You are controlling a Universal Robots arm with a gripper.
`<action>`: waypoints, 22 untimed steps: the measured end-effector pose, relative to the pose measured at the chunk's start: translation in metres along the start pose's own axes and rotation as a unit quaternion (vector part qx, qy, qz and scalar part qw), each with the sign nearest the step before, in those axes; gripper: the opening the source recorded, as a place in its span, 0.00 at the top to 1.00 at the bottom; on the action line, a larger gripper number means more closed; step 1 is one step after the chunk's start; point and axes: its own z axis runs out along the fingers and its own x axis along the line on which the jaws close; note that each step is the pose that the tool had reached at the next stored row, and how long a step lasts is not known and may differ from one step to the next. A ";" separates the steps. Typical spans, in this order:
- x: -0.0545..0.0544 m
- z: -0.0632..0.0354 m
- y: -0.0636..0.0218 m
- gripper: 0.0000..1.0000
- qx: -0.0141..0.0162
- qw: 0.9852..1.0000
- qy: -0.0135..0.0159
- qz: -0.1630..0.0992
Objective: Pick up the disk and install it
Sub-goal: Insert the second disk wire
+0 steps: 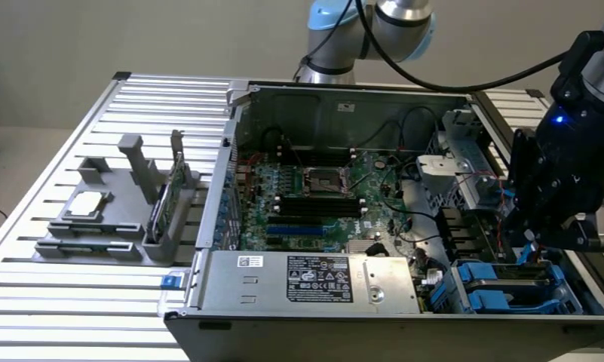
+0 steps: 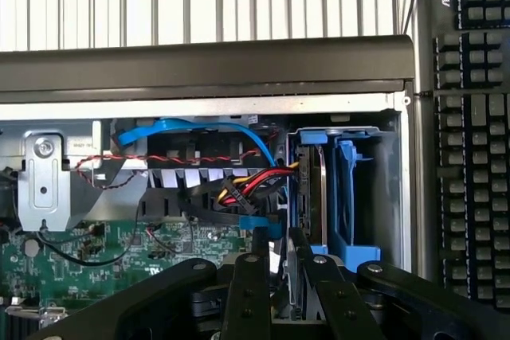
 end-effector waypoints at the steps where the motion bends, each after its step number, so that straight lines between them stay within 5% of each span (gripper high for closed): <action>1: 0.000 0.0004 0.0000 0.75 0.000 1.000 0.000 0.000; 19: 0.000 0.0062 0.0006 0.75 0.000 1.000 0.000 0.000; 22: 0.000 0.0067 0.0005 0.84 0.000 1.000 0.000 0.000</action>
